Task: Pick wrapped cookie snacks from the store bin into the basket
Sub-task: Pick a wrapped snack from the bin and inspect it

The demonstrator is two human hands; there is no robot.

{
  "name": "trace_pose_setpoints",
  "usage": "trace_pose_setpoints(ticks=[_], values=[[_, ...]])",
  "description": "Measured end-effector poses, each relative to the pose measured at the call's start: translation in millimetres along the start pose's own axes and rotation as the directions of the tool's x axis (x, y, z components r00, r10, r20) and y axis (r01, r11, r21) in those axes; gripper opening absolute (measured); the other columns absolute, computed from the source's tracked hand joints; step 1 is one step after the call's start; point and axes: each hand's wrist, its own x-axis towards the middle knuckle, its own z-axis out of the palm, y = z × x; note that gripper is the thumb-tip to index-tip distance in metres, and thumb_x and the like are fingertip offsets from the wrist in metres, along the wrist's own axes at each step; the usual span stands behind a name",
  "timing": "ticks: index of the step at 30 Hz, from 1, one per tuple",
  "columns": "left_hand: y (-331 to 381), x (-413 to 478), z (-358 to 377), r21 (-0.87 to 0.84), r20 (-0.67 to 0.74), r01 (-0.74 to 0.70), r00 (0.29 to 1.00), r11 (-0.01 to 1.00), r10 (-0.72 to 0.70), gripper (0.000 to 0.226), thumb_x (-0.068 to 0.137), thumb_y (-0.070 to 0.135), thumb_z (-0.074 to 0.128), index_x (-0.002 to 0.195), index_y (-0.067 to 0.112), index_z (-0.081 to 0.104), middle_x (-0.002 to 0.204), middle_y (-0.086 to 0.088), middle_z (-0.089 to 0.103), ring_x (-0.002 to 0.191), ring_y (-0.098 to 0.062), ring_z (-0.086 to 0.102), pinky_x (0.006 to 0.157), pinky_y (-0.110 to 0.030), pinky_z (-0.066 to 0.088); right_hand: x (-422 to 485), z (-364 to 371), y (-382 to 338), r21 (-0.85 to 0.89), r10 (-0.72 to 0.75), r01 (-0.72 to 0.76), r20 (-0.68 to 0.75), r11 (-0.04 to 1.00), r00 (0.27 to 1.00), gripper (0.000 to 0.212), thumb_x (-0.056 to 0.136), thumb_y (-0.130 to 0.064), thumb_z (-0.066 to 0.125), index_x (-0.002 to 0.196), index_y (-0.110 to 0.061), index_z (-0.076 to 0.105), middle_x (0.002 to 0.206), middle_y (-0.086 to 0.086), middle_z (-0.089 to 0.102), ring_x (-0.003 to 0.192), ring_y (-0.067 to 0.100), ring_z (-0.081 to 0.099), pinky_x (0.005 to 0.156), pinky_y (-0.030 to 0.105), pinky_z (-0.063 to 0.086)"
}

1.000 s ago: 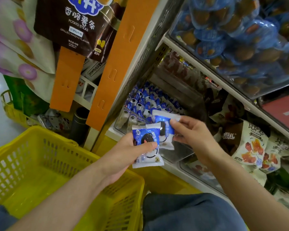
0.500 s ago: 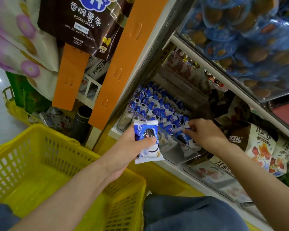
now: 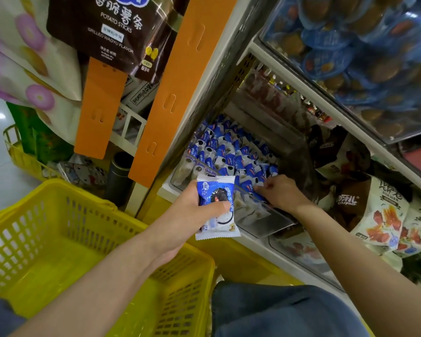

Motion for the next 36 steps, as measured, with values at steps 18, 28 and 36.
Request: trace_pose_setpoints(ticks=[18, 28, 36], values=[[-16, -14, -4, 0.114, -0.170, -0.022, 0.985, 0.993, 0.041, 0.028, 0.092, 0.013, 0.053, 0.118, 0.022, 0.054, 0.110, 0.004, 0.068, 0.105, -0.007, 0.062, 0.090, -0.025, 0.049, -84, 48, -58, 0.244, -0.458, 0.574, -0.400, 0.782, 0.794, 0.026, 0.091, -0.031, 0.053, 0.113, -0.018, 0.059, 0.098, -0.013, 0.057, 0.099, 0.001, 0.047, 0.084, 0.010, 0.038], [-28, -18, -23, 0.348, -0.409, -0.062, 0.888, 0.935, 0.211, 0.030, 0.085, 0.002, 0.061, 0.092, 0.027, 0.044, 0.093, 0.006, 0.058, 0.070, 0.014, 0.057, 0.062, -0.006, 0.046, -72, 95, -65, 0.652, -0.372, 0.369, -0.142, 0.662, 0.917, 0.008, 0.087, -0.023, 0.062, 0.080, -0.022, 0.066, 0.073, -0.013, 0.065, 0.068, 0.001, 0.060, 0.067, 0.027, 0.051], [-25, -30, -52, 0.913, -0.139, -0.076, 0.865, 0.401, 0.481, 0.012, 0.083, 0.015, 0.066, 0.080, 0.022, 0.057, 0.081, 0.010, 0.055, 0.076, -0.006, 0.056, 0.065, -0.024, 0.047, -74, 104, -64, 0.477, -0.491, 0.522, -0.200, 0.707, 0.848, 0.017, 0.088, -0.034, 0.057, 0.078, -0.023, 0.065, 0.072, -0.012, 0.062, 0.069, 0.001, 0.057, 0.062, 0.020, 0.046]])
